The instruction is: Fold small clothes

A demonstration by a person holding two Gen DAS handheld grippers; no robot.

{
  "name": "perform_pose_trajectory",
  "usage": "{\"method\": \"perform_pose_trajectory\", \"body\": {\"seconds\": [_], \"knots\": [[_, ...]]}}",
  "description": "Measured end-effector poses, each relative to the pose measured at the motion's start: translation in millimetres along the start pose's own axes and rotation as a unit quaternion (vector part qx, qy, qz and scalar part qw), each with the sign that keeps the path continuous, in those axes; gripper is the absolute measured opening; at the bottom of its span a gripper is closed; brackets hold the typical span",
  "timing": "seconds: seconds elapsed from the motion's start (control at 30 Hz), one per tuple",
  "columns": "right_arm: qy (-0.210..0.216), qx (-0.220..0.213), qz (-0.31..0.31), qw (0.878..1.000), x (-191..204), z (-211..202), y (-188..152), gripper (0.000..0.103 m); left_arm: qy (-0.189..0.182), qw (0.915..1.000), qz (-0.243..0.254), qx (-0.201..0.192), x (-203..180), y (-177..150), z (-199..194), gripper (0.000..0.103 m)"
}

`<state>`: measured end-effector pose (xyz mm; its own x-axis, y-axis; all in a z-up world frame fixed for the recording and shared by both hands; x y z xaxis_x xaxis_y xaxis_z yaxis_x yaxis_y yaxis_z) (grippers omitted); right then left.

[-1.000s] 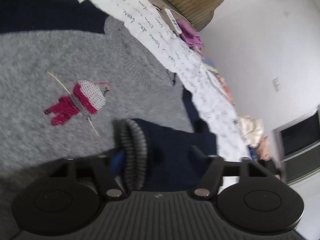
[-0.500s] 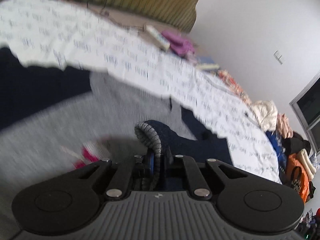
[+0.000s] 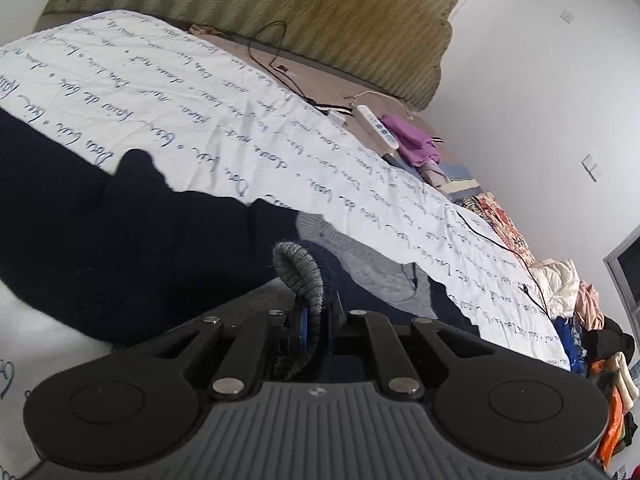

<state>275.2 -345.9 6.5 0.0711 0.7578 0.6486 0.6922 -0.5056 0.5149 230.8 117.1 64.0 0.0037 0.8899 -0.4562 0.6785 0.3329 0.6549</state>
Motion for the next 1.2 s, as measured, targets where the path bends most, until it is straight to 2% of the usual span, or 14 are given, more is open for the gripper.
{"method": "perform_pose_trajectory", "body": {"seconds": [0.1, 0.17, 0.2, 0.27, 0.4, 0.47, 0.6, 0.73, 0.77, 0.87, 0.97, 1.03, 1.13, 1.2], "knots": [[-0.008, 0.027, -0.012, 1.000, -1.9, 27.0, 5.3, 0.067, 0.005, 0.9999, -0.011, -0.002, 9.2, 0.4, -1.5, 0.008], [-0.011, 0.039, -0.030, 0.999, 0.6, 39.5, 6.4, 0.043, 0.005, 0.9999, -0.016, -0.002, 14.9, -0.3, -4.0, 0.009], [-0.008, 0.044, -0.038, 0.998, 1.5, 43.7, 5.7, 0.011, 0.007, 0.9999, -0.016, -0.001, 16.8, -0.6, -4.1, 0.008], [-0.002, 0.055, -0.043, 0.998, 1.9, 46.8, 5.4, 0.013, 0.014, 0.9998, -0.017, 0.001, 21.0, -2.0, -4.5, 0.008], [0.021, 0.011, -0.028, 0.999, -3.6, 26.4, 11.7, 0.012, 0.030, 0.9991, -0.017, 0.026, 30.0, -12.4, 8.2, 0.008], [-0.013, 0.027, -0.032, 0.999, -15.6, 37.8, 8.4, 0.010, 0.041, 0.9981, -0.021, 0.041, 35.9, -19.6, 20.4, 0.008], [-0.012, 0.015, -0.034, 0.999, -17.1, 38.8, 2.9, 0.011, 0.065, 0.9963, -0.019, 0.052, 48.9, -33.3, 37.7, 0.008], [-0.036, 0.014, -0.061, 0.997, -7.2, 37.3, 2.5, 0.031, 0.053, 0.9970, -0.021, 0.052, 49.0, -31.7, 23.4, 0.016], [-0.040, 0.007, -0.057, 0.998, -4.7, 31.5, 4.9, 0.029, 0.062, 0.9967, -0.017, 0.050, 47.3, -29.5, 12.6, 0.019], [-0.026, -0.036, -0.070, 0.997, 10.2, 3.9, 10.5, 0.031, 0.079, 0.9964, 0.028, -0.014, 31.0, -25.8, -25.2, 0.024], [0.021, -0.042, -0.085, 0.995, 32.2, -9.0, 6.8, 0.032, 0.088, 0.9917, 0.086, -0.038, 4.9, -24.7, -25.6, 0.026], [0.020, -0.023, -0.118, 0.993, 52.0, 3.3, -2.3, 0.043, 0.105, 0.9855, 0.131, -0.023, -14.9, -32.0, -5.0, 0.026], [-0.018, -0.007, -0.183, 0.983, 74.5, 31.8, -20.9, 0.043, 0.100, 0.9734, 0.206, 0.007, -40.5, -52.5, 31.3, 0.026], [-0.056, -0.005, -0.225, 0.973, 78.0, 47.6, -31.7, 0.042, 0.134, 0.9660, 0.218, 0.040, -38.9, -62.6, 53.8, 0.025]]}}
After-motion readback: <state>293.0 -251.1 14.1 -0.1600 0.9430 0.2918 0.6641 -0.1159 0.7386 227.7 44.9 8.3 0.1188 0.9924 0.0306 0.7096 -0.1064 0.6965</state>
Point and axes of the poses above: each gripper's, at about its wrist camera, not at the fingertips, and z roughly the way its jaws point, x to its left, y to its top, the point moved 1 cm from there along z, roughly the way its jaws point, and after that the axes turned 8 degrees about z, right-handed, at the moved point
